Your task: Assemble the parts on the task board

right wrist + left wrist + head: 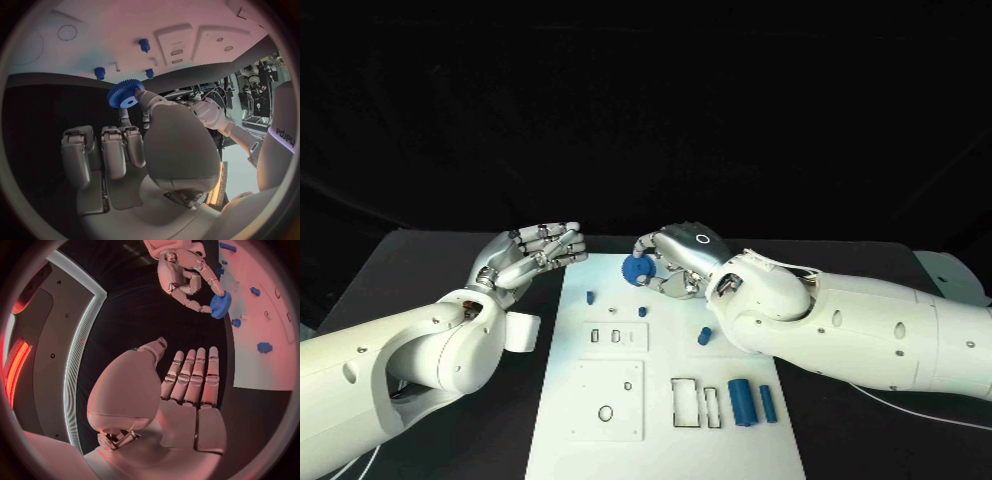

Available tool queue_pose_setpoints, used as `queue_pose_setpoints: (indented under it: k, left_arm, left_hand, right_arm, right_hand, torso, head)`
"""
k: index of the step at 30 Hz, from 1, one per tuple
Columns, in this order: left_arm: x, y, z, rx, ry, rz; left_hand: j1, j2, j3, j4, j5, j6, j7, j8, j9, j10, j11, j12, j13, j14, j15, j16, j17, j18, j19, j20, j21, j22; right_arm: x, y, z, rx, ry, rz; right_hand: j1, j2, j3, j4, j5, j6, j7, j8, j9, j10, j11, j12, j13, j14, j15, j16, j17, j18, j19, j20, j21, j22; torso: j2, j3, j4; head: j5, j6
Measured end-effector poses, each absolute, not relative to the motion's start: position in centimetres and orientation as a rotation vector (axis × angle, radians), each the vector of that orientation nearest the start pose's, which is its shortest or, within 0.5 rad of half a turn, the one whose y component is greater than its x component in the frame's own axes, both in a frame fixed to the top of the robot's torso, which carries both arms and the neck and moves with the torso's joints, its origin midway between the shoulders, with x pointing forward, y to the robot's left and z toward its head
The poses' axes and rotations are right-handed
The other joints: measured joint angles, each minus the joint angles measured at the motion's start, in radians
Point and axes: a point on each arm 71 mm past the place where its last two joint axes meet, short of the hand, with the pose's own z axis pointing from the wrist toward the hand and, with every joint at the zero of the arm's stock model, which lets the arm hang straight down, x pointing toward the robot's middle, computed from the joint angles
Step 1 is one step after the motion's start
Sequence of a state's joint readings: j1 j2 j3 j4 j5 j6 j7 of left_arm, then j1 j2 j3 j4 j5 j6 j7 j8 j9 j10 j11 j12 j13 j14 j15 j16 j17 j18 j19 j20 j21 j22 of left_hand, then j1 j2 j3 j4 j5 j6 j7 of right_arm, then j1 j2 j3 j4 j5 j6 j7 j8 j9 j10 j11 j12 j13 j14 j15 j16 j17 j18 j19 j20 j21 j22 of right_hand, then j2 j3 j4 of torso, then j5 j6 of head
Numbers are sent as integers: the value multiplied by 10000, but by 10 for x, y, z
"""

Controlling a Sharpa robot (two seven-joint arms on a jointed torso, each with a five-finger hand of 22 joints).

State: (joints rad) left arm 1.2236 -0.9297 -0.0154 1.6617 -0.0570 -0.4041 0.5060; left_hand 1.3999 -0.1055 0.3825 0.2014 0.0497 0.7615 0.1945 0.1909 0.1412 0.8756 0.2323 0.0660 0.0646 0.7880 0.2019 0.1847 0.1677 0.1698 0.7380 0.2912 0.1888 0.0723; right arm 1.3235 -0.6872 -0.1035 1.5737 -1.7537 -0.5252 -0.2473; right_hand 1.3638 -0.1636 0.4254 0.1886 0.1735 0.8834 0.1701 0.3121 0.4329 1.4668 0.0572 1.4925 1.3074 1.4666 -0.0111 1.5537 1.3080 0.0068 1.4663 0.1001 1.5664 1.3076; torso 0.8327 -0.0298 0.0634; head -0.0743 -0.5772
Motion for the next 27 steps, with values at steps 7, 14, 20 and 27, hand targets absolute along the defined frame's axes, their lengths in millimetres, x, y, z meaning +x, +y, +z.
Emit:
queue_pose_setpoints:
  k: [7, 14, 20, 27]
  left_arm:
    - [471, 214, -139, -9686, 12633, -15866]
    - [471, 214, -139, -9680, 12634, -15883]
    - [471, 214, -139, -9680, 12628, -15880]
    - [471, 214, -139, -9681, 12624, -15873]
  left_hand:
    - [0, 0, 0, 0, 0, 0, 0, 0, 0, 0, 0, 0, 0, 0, 0, 0, 0, 1, 36, -36, 0, 0]
    - [0, 0, -1, 0, 0, 0, 0, 0, 0, 0, 0, 0, 0, 0, 0, 0, 0, 0, 36, -36, 0, 1]
    - [0, 0, -1, 0, 0, 0, 0, 0, 1, 0, 0, 0, 0, 0, 0, 0, 0, 0, 35, -36, 0, 1]
    - [0, 0, -1, 0, 0, 0, 0, 0, 1, 0, 0, 0, 0, 0, 0, 0, 0, 0, 35, -36, 0, 1]
  right_arm:
    - [486, -101, -138, -3874, 13003, 6044]
    - [491, -96, -145, -3904, 13122, 5903]
    - [492, -93, -149, -3988, 13253, 5827]
    - [494, -93, -155, -4074, 13466, 5701]
  right_hand:
    - [0, -1, -1, 1, 0, -2, -2, 0, 0, 0, 0, 0, 0, 0, 0, 0, -1, 0, 0, 0, 0, -1]
    - [-1, -2, 24, -25, -11, -17, -17, 0, 0, 0, 0, 0, -1, 0, 1, 0, -2, 0, 0, 1, 0, -1]
    - [-3, -4, 24, -25, -19, -18, -18, 0, 0, 0, 1, -1, 8, 0, 0, 0, -2, 1, 0, 1, 0, -2]
    - [-42, -43, 23, -26, -20, -19, -19, 39, 3, 0, 1, -1, 7, 0, 1, 0, -3, 1, 0, 1, 0, -2]
  torso:
    - [12, -7, 2]
    - [12, 6, -6]
    - [9, 12, -12]
    - [4, 16, -12]
  head:
    - [10, -12]
    - [10, -45]
    - [7, -60]
    - [26, -78]
